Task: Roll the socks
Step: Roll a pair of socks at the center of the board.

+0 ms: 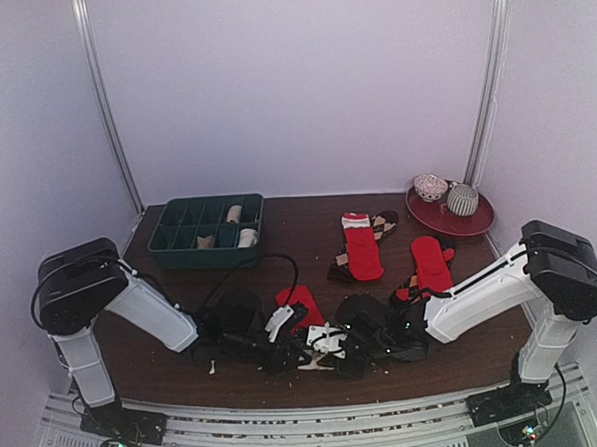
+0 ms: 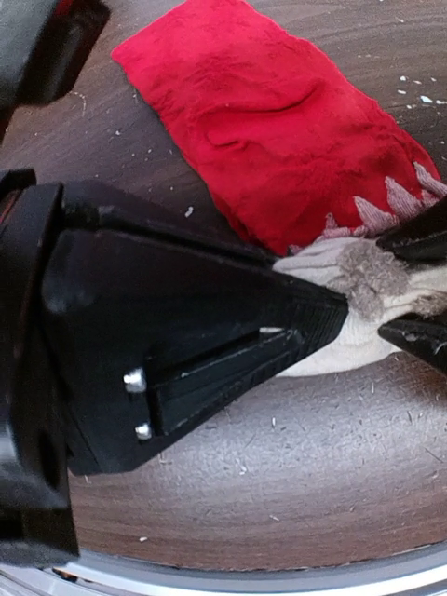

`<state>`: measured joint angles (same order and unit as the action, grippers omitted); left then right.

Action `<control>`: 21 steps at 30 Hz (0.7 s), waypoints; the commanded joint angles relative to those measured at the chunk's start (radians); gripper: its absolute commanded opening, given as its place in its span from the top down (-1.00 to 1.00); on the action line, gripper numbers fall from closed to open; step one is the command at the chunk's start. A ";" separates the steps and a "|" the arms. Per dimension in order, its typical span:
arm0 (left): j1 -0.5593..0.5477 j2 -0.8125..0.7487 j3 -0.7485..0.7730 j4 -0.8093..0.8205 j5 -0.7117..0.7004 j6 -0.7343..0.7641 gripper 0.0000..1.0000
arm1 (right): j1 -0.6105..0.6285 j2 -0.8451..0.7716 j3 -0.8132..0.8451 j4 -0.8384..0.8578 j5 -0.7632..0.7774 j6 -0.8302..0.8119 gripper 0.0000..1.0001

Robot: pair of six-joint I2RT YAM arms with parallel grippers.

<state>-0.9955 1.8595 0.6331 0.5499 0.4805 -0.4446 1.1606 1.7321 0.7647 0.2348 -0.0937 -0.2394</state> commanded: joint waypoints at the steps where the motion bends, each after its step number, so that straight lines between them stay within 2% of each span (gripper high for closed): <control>1: -0.006 0.031 -0.078 -0.270 -0.047 0.040 1.00 | -0.011 0.033 -0.016 -0.037 -0.042 0.122 0.65; 4: -0.006 -0.064 -0.081 -0.307 -0.118 0.087 1.00 | -0.047 0.026 -0.026 -0.049 -0.182 0.223 0.73; 5: -0.006 -0.105 -0.084 -0.317 -0.145 0.103 0.92 | -0.069 0.036 -0.020 -0.060 -0.256 0.269 0.74; 8: -0.008 -0.250 -0.109 -0.315 -0.220 0.140 0.37 | -0.110 0.091 0.024 -0.130 -0.413 0.417 0.77; 9: -0.010 -0.302 -0.123 -0.304 -0.250 0.149 0.25 | -0.118 0.110 0.037 -0.160 -0.450 0.460 0.78; 13: -0.052 -0.500 -0.212 -0.194 -0.325 0.199 -0.03 | -0.143 0.168 0.043 -0.183 -0.593 0.629 0.79; 17: -0.136 -0.578 -0.282 -0.037 -0.348 0.269 -0.12 | -0.153 0.213 0.073 -0.165 -0.686 0.728 0.79; 21: -0.170 -0.516 -0.290 0.064 -0.346 0.312 -0.14 | -0.177 0.261 0.083 -0.074 -0.818 0.845 0.79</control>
<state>-1.1400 1.2922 0.3607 0.4522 0.1715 -0.2176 0.9947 1.9060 0.8764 0.2283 -0.7746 0.4305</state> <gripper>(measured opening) 0.564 0.110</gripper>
